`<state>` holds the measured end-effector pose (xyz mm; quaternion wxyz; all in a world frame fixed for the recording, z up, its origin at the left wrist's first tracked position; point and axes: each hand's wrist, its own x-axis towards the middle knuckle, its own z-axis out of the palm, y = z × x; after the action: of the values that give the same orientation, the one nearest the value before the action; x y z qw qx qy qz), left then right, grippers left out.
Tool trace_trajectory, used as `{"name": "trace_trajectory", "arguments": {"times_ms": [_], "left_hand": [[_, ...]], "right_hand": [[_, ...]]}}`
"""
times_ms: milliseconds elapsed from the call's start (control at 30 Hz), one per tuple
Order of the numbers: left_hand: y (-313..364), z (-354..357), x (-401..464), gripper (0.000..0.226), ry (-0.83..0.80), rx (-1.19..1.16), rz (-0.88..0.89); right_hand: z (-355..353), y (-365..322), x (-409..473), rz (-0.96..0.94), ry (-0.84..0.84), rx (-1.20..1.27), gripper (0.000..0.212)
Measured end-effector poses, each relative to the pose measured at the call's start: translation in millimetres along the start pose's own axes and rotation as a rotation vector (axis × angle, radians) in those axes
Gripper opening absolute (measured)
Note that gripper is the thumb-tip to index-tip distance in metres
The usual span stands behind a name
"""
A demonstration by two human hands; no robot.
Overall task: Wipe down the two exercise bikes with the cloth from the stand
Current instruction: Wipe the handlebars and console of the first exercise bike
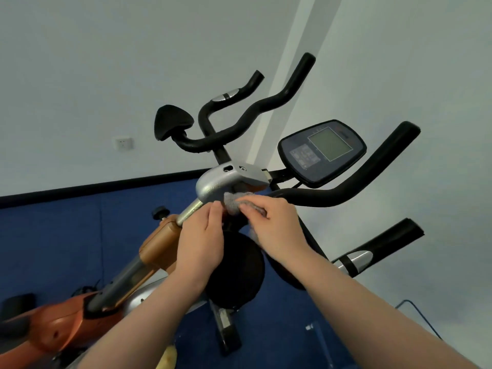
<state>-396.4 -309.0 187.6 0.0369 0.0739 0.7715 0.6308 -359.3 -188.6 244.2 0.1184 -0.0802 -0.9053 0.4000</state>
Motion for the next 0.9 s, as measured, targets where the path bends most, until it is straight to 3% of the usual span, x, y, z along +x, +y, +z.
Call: {"name": "trace_trajectory", "arguments": {"times_ms": [100, 200, 300, 367, 467, 633, 833, 900], "left_hand": [[-2.7, 0.4, -0.4, 0.040, 0.007, 0.022, -0.006], [-2.4, -0.1, 1.6, 0.041, 0.017, 0.027, 0.003], [-1.2, -0.3, 1.9, 0.043, 0.009, 0.040, 0.007], [-1.8, -1.0, 1.5, 0.044, 0.008, 0.039, 0.016], [-3.2, 0.1, 2.3, 0.043, 0.000, 0.041, 0.030], [-5.0, 1.0, 4.2, 0.042, 0.023, 0.077, 0.070], [-1.4, 0.9, 5.8, 0.039, 0.012, 0.109, 0.091], [0.3, -0.5, 4.2, 0.040, -0.005, 0.109, 0.090]], "right_hand": [[-39.2, -3.0, 7.4, -0.010, -0.134, -0.035, 0.018], [-68.5, -11.7, 38.5, -0.180, 0.006, -0.164, 0.022], [-55.3, -18.1, 65.7, -0.282, -0.059, -0.518, 0.021], [-33.4, -9.1, 69.9, -0.214, -0.186, -0.709, 0.019], [-38.2, 5.2, 72.5, -0.010, -0.304, -0.572, 0.012], [-36.2, 3.3, 86.9, -0.085, -0.426, -0.583, 0.011], [-10.4, 7.7, 94.5, -0.134, -0.247, -0.542, 0.007], [-19.7, 7.9, 92.4, -0.113, -0.321, -0.545, 0.009]]}}
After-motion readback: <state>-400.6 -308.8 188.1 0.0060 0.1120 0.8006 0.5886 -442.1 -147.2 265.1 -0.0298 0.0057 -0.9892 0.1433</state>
